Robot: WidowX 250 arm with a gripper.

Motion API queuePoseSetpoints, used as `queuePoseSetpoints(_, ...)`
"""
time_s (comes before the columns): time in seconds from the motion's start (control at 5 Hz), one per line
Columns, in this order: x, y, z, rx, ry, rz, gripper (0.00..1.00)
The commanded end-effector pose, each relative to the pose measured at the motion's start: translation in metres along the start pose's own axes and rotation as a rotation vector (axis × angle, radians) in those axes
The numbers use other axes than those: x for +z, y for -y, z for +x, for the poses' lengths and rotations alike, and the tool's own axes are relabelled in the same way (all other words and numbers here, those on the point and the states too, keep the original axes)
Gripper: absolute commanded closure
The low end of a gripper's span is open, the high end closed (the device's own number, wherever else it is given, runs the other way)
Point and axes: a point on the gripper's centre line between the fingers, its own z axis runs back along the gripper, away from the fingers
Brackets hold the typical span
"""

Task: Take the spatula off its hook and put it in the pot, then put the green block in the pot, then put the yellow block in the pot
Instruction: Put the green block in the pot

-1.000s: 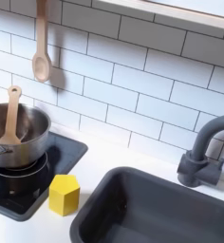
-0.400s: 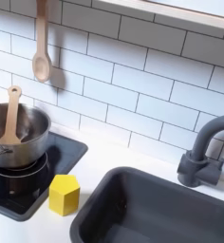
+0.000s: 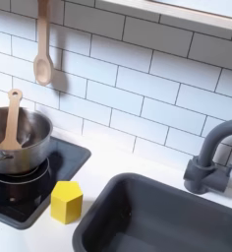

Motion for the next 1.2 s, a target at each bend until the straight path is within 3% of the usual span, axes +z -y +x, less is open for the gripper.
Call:
queuePoseSetpoints(0.0,-0.001,0.004,0.000,-0.009,0.013,-0.005,0.00)
queuePoseSetpoints(0.6,-0.012,0.021,-0.003,-0.040,-0.004,-0.038,0.00)
queuePoseSetpoints(1.0,-0.014,0.019,-0.001,-0.027,-0.006,-0.040,0.00)
